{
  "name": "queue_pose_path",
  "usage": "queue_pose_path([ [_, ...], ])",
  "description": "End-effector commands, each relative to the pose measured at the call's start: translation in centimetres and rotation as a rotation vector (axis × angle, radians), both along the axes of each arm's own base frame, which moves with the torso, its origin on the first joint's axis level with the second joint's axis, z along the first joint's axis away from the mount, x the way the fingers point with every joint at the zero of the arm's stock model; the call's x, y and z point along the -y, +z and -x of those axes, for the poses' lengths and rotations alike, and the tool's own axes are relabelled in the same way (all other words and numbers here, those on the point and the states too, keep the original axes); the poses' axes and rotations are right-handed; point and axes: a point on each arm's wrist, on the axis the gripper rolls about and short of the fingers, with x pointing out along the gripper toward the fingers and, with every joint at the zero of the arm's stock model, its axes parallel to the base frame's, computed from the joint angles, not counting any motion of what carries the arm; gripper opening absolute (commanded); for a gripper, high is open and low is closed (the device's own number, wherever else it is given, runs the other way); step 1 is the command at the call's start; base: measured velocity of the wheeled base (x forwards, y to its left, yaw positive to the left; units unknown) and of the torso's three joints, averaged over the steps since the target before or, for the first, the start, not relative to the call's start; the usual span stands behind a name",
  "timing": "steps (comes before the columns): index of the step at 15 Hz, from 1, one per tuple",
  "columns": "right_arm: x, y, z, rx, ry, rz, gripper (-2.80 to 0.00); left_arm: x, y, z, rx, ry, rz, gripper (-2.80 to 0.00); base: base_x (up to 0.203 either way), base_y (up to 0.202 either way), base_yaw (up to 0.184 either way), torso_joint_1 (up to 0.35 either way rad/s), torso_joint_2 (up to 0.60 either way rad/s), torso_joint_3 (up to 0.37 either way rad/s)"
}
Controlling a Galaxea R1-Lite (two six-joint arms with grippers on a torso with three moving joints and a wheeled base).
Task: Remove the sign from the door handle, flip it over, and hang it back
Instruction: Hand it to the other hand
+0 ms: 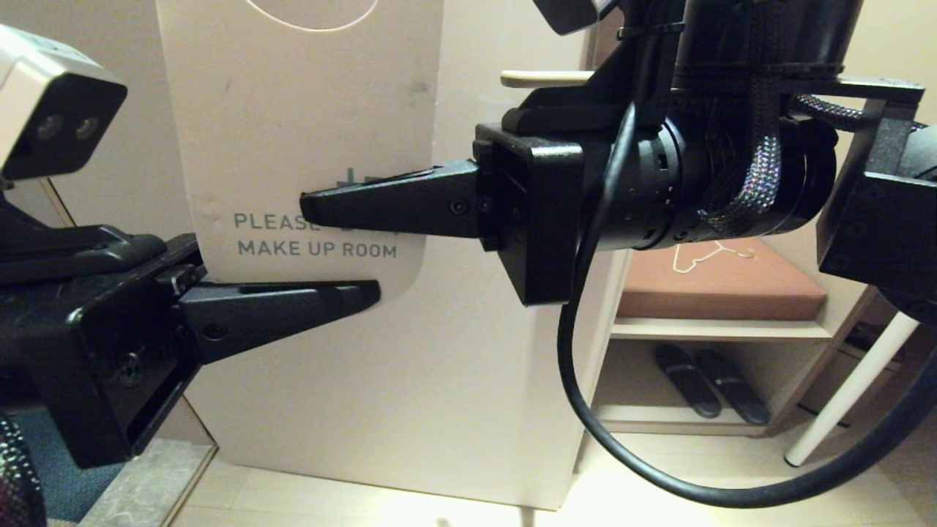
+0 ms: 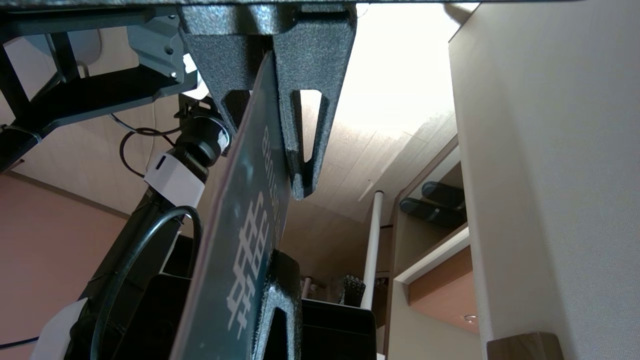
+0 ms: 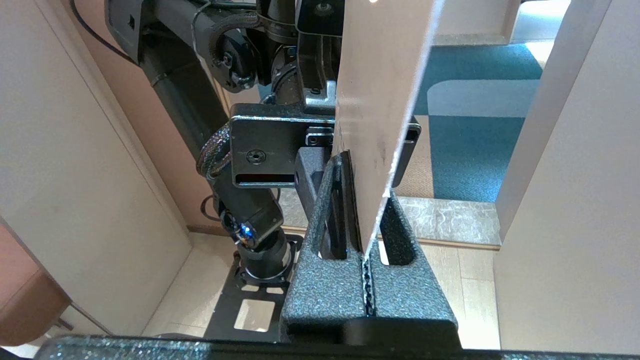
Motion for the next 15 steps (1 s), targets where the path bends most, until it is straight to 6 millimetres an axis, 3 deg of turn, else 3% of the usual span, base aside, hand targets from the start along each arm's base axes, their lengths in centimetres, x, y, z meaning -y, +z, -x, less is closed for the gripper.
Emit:
queue_pose_path([
  [1,-0.05,-0.20,-0.04,-0.004,0.005,0.004,-2.80,-0.01,0.03,0.03,0.001,-0.004,0.002,-2.80,0.000,0.000,0.000,0.000,0.00,0.000],
  [10,-0.33,-0.29,0.68,-0.009,0.025,0.010,-2.80,0.10,-0.01,0.11,-0.001,-0.012,0.001,-2.80,0.000,0.000,0.000,0.000,0.00,0.000],
  [11,-0.29,-0.20,0.79,-0.009,0.027,0.009,0.00,0.14,-0.01,0.14,-0.001,-0.015,0.001,-2.80,0.000,0.000,0.000,0.000,0.00,0.000],
  [15,-0.36,-0.19,0.80,-0.008,0.030,0.006,0.00,0.21,-0.01,0.20,-0.002,-0.020,0.002,-2.80,0.000,0.000,0.000,0.000,0.00,0.000],
])
